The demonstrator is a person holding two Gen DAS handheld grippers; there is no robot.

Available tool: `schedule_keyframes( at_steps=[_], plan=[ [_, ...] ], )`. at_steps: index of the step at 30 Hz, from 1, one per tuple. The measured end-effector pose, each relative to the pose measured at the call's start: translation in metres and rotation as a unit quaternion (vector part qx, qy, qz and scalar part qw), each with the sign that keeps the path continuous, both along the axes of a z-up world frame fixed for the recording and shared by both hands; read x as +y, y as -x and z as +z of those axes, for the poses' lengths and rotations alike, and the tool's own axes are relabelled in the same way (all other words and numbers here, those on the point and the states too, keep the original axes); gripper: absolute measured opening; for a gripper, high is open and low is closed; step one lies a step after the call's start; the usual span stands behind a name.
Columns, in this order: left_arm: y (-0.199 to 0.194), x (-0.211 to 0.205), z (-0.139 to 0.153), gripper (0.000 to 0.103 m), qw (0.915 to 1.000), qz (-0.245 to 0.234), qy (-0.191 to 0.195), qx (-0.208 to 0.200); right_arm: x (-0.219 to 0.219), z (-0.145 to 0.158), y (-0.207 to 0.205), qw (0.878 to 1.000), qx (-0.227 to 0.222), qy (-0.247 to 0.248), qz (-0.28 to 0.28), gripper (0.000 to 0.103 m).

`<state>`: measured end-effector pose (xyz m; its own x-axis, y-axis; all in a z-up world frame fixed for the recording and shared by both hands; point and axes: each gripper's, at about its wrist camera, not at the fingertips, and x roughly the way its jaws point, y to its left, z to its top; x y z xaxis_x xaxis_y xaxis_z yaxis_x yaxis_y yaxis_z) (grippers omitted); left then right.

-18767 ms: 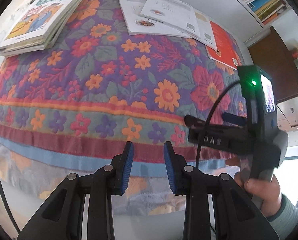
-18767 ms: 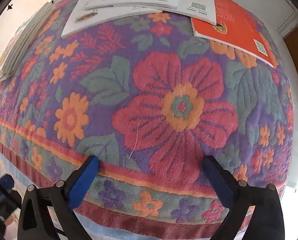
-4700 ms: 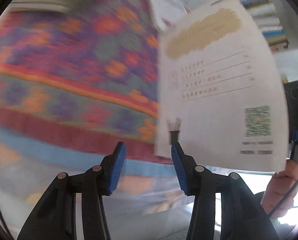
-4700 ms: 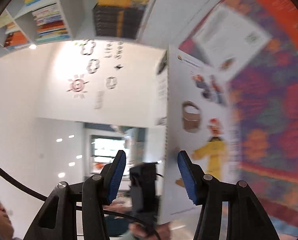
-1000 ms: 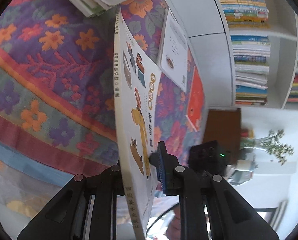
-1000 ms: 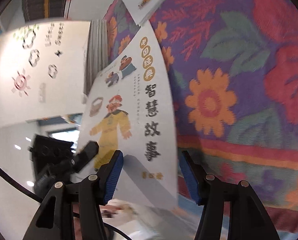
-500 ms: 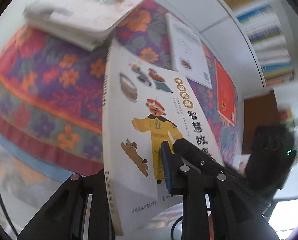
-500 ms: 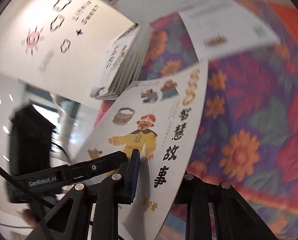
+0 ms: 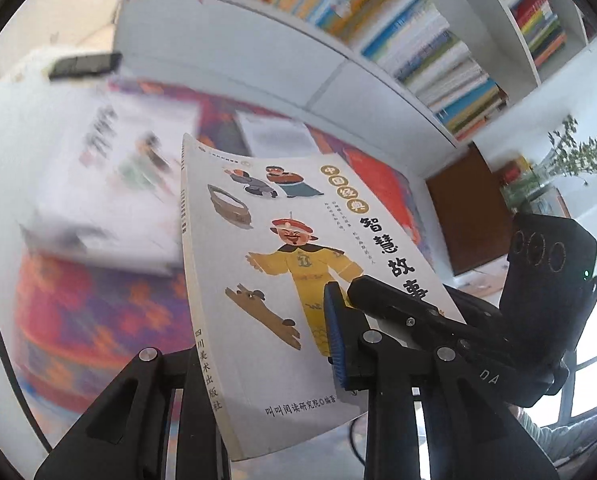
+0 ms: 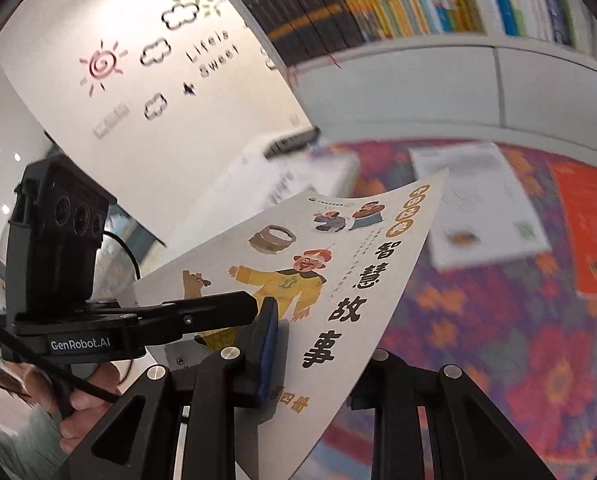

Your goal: Organize books

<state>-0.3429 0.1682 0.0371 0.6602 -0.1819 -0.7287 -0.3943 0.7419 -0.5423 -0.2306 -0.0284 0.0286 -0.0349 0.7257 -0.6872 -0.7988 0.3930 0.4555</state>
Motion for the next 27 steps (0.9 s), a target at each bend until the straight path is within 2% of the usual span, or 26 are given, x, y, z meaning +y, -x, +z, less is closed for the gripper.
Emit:
schedule_keyframes(
  at_steps=[5,9,11,15,16,19,22,27],
  plan=[
    [0.007,0.074,-0.027,0.029,0.9982,0.030,-0.017,0.048,0.083,-0.028,0.001,0.998,0.055,0.010,0.001,0.025],
    [0.005,0.118,-0.056,0.032,0.9975,0.035,0.006,0.061,0.127,-0.050,0.009,0.997,0.070,0.021,-0.021,0.026],
    [-0.002,0.138,-0.068,0.036,0.9960,0.039,0.011,0.079,0.138,-0.056,0.005,0.996,0.076,0.027,-0.043,0.026],
    [-0.001,0.165,-0.086,0.035,0.9927,0.048,0.014,0.110,0.151,-0.086,-0.017,0.985,0.152,0.037,-0.078,0.026],
    [0.000,0.171,-0.093,0.035,0.9916,0.052,0.017,0.117,0.151,-0.090,-0.020,0.983,0.157,0.042,-0.085,0.026],
    [0.006,0.184,-0.104,0.035,0.9921,0.053,0.046,0.104,0.157,-0.100,-0.025,0.980,0.165,0.053,-0.094,0.026],
    [0.007,0.187,-0.103,0.036,0.9927,0.060,0.034,0.099,0.160,-0.100,-0.028,0.979,0.174,0.047,-0.099,0.026],
    [0.006,0.195,-0.103,0.036,0.9914,0.074,0.016,0.107,0.177,-0.096,-0.022,0.982,0.150,0.059,-0.100,0.027]
  ],
)
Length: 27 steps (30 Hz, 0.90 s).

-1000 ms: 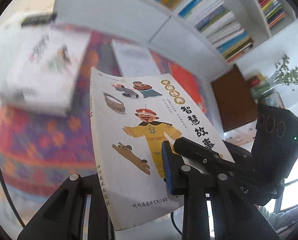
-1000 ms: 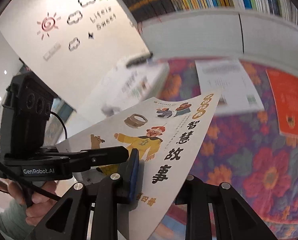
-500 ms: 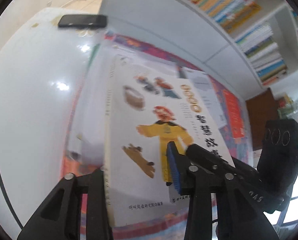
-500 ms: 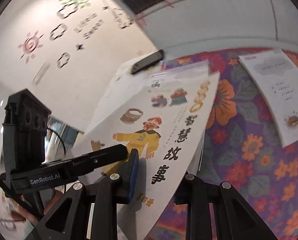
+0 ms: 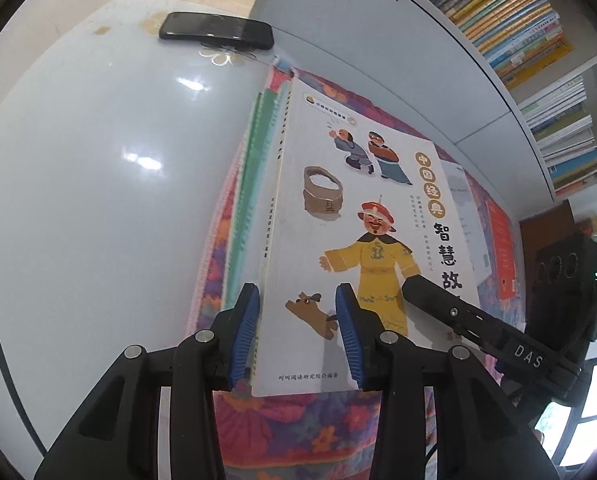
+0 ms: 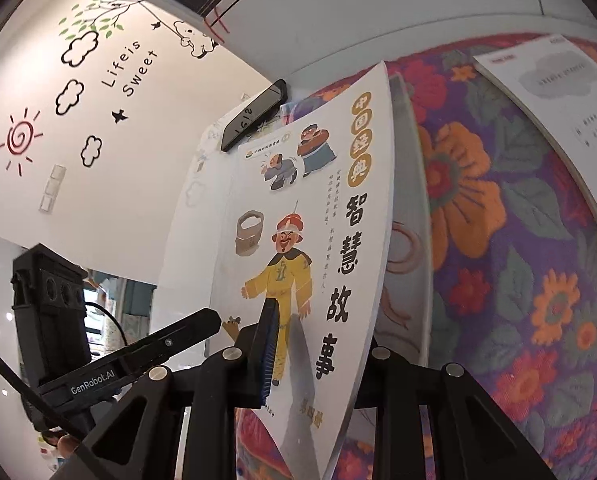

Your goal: Organize books

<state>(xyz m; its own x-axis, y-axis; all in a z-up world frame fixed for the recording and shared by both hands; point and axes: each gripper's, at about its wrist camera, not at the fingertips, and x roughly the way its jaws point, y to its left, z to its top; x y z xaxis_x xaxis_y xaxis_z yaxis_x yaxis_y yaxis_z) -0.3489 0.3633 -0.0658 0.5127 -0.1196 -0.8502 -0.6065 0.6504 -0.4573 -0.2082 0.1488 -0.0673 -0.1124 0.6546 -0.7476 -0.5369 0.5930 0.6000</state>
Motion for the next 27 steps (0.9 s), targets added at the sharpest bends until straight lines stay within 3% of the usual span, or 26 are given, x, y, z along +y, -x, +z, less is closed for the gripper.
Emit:
schedule_keyframes(
  at_steps=[4,9,11,12,15,20,24,27],
  plan=[
    [0.010,0.003,0.005,0.036,0.9997,0.022,0.006,-0.010,0.003,0.002,0.008,1.000,-0.018,0.011,0.012,0.027],
    [0.005,-0.026,0.029,0.036,0.9988,0.005,-0.047,-0.015,-0.033,0.004,0.013,0.999,-0.011,0.026,0.039,0.029],
    [-0.008,-0.046,0.036,0.036,0.9985,-0.022,-0.042,-0.027,-0.068,0.003,0.013,0.999,0.000,0.023,0.043,0.037],
    [-0.019,-0.063,0.040,0.038,0.9980,-0.041,-0.033,-0.035,-0.085,0.001,0.011,0.999,0.006,0.029,0.038,0.053],
    [-0.056,-0.111,0.045,0.041,0.9935,-0.103,-0.015,-0.046,-0.158,-0.006,-0.001,0.999,0.009,0.049,-0.013,0.056],
    [-0.125,-0.192,0.042,0.041,0.9816,-0.185,-0.033,-0.032,-0.275,-0.004,-0.032,0.991,0.006,0.066,-0.120,0.056],
    [-0.173,-0.214,0.028,0.041,0.9869,-0.160,-0.010,-0.017,-0.318,0.014,-0.070,0.985,-0.029,0.060,-0.158,0.056],
    [-0.201,-0.220,0.015,0.041,0.9918,-0.122,-0.036,0.013,-0.318,0.030,-0.101,0.975,-0.109,0.093,-0.167,0.051]
  ],
)
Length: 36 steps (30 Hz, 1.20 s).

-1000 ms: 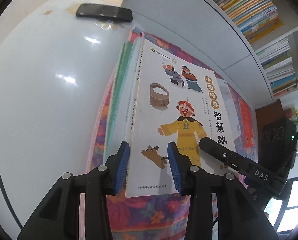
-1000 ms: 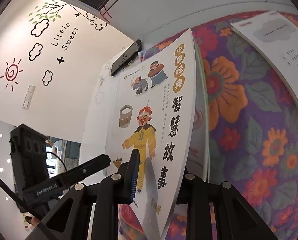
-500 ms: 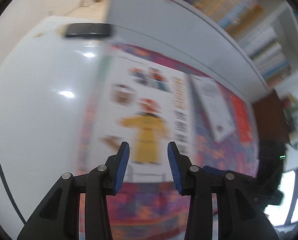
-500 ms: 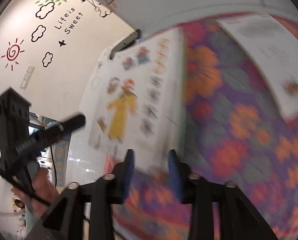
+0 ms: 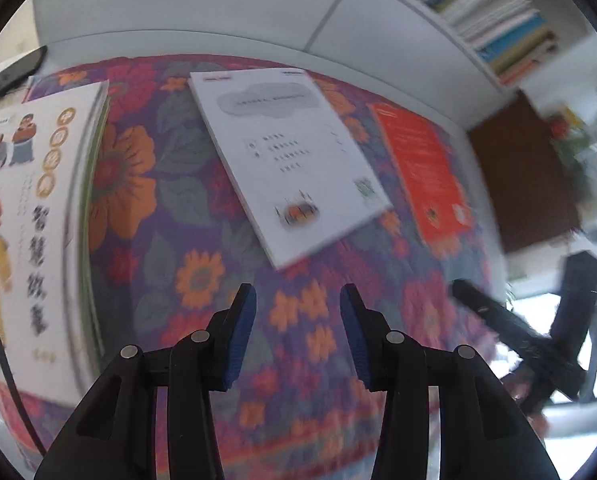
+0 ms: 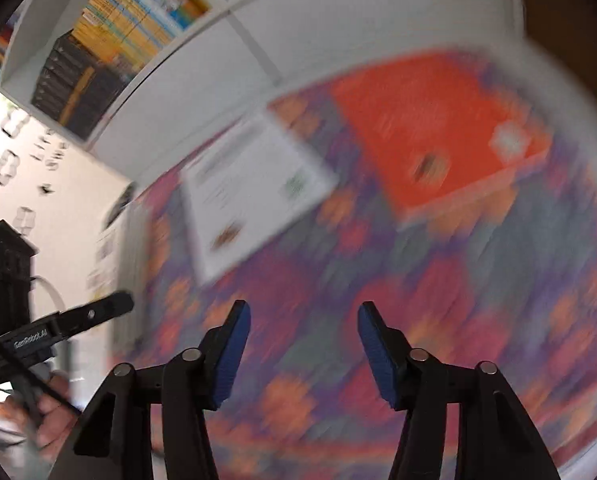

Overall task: Organize books
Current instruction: 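Grasp the white booklet with the contents page using both grippers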

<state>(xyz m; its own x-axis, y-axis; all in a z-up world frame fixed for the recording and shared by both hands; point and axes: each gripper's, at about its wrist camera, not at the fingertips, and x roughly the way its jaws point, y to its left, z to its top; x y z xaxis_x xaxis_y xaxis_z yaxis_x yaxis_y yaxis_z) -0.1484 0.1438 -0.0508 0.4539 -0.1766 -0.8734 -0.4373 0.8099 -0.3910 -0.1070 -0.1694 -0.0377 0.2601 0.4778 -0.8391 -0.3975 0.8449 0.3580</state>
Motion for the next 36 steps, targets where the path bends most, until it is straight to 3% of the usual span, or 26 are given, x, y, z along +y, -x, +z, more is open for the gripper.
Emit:
schedule_keyframes(
  at_steps=[2,5,9,12,15,18,20,22,25,27,31,36],
  plan=[
    [-0.015,-0.004,-0.008,0.041,0.9992,0.019,-0.030,0.021,0.002,0.000,-0.022,1.000,-0.012,0.008,-0.013,0.051],
    [-0.030,-0.006,-0.022,0.041,0.9971,0.048,-0.044,0.039,0.007,-0.015,-0.053,0.999,0.024,-0.016,-0.015,0.051],
    [-0.043,0.005,-0.038,0.041,0.9931,0.095,-0.037,0.056,0.037,-0.034,-0.083,0.999,0.035,0.001,0.032,0.051],
    [-0.051,0.015,-0.043,0.041,0.9874,0.128,-0.060,0.071,0.066,-0.043,-0.102,0.998,0.011,0.026,0.065,0.051],
    [-0.057,0.020,-0.051,0.041,0.9876,0.122,-0.057,0.080,0.089,-0.048,-0.120,0.997,-0.009,0.034,0.071,0.050],
    [-0.058,0.023,-0.054,0.041,0.9888,0.120,-0.056,0.068,0.104,-0.051,-0.131,0.997,-0.027,0.039,0.068,0.041],
    [-0.059,0.021,-0.053,0.041,0.9900,0.109,-0.059,0.067,0.113,-0.063,-0.134,0.996,-0.013,0.042,0.074,0.039],
    [-0.059,0.016,-0.054,0.045,0.9930,0.095,-0.037,0.059,0.116,-0.062,-0.128,0.995,-0.009,0.022,0.092,0.040],
    [-0.053,0.004,-0.051,0.044,0.9912,0.089,-0.069,0.070,0.117,-0.059,-0.112,0.993,-0.005,0.029,0.113,0.042],
    [-0.041,-0.004,-0.050,0.044,0.9914,0.089,-0.059,0.077,0.108,-0.059,-0.100,0.993,0.004,0.029,0.116,0.043],
    [-0.006,-0.044,-0.049,0.043,0.9928,0.062,-0.042,0.093,0.055,-0.059,-0.053,0.994,0.061,0.000,0.092,0.042],
    [0.036,-0.130,-0.046,0.048,0.9923,-0.030,-0.062,0.103,-0.015,-0.064,0.040,0.991,0.062,0.041,0.114,0.042]
  ],
)
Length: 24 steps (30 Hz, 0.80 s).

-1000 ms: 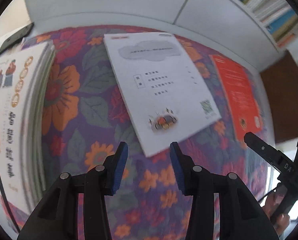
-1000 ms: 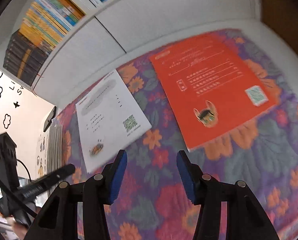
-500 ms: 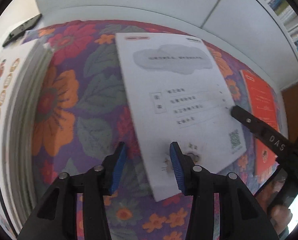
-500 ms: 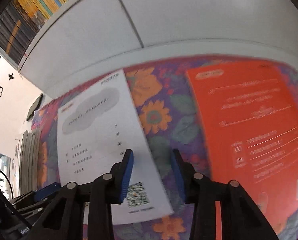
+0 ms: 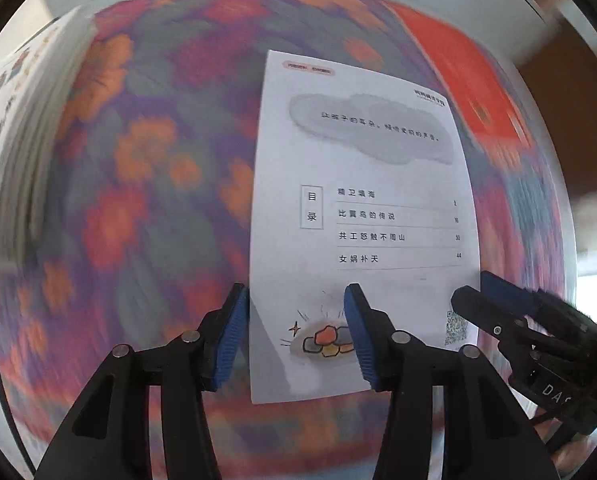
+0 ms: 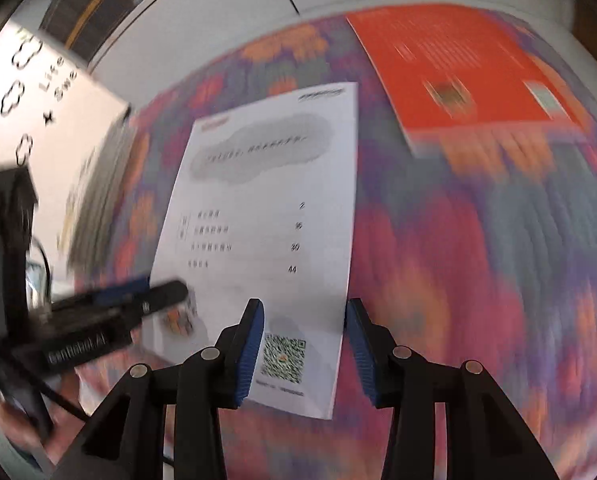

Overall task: Organize books
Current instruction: 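Grasp the white booklet with the contents page using both grippers, then lift the white booklet upright and carry it toward the stack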

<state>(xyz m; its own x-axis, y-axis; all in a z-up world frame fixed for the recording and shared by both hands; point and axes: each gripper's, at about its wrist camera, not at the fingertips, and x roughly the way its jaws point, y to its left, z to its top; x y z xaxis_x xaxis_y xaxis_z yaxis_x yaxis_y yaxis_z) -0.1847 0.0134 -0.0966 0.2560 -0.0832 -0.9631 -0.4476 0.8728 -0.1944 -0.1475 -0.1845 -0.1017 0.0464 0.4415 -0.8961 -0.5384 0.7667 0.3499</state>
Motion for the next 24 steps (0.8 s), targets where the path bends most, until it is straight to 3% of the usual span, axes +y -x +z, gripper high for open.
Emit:
schedule_keyframes(
  at_steps=[4,7,10,16,19,20,22,24],
  plan=[
    [0.017,-0.039,0.003,0.053,0.9986,-0.051,-0.013,0.009,-0.039,0.000,0.034,1.000,0.015,0.019,0.008,0.039],
    [0.025,-0.044,0.003,0.053,0.9993,-0.034,-0.012,-0.003,-0.049,0.000,0.035,0.999,-0.018,0.028,-0.004,0.035],
    [0.037,-0.035,-0.001,0.054,0.9989,-0.031,0.007,-0.034,-0.050,-0.003,0.024,0.999,-0.028,-0.003,-0.039,0.037],
    [0.049,-0.024,-0.002,0.058,0.9987,-0.017,0.025,-0.042,-0.047,-0.001,0.011,0.994,0.046,-0.059,-0.078,0.042],
    [0.056,-0.013,-0.001,0.066,0.9957,-0.018,0.064,-0.065,-0.069,0.005,0.002,0.970,0.132,-0.166,-0.117,0.042],
    [0.057,-0.009,0.000,0.066,0.9950,-0.019,0.075,-0.063,-0.070,0.009,0.002,0.954,0.170,-0.220,-0.114,0.042],
    [0.060,-0.001,0.001,0.066,0.9931,-0.016,0.098,-0.062,-0.060,0.019,0.003,0.933,0.207,-0.278,-0.101,0.041],
    [0.065,0.012,0.003,0.065,0.9904,-0.004,0.122,-0.065,-0.045,0.031,0.007,0.940,0.187,-0.276,-0.078,0.041]
  ],
)
